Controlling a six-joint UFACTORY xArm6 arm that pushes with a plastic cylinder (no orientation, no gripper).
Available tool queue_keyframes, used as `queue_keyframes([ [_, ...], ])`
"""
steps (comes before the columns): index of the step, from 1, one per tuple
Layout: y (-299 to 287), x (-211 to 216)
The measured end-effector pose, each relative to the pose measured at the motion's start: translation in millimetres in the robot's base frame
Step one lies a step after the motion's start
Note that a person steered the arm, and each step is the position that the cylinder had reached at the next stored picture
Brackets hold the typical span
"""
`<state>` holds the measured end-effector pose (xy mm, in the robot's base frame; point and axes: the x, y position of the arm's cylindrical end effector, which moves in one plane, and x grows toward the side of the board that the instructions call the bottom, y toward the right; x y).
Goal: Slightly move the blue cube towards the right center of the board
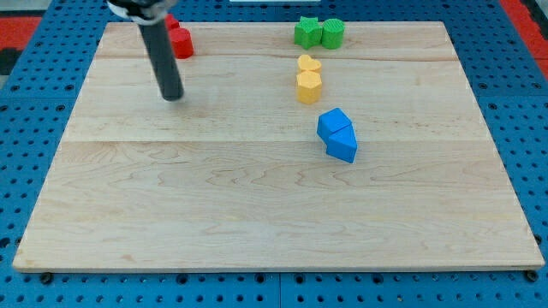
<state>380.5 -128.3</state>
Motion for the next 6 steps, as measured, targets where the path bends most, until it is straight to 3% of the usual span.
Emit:
queue_keyframes([
  [1, 42, 59],
  [2, 138, 61],
  [4, 206, 12],
  [6, 189, -43],
])
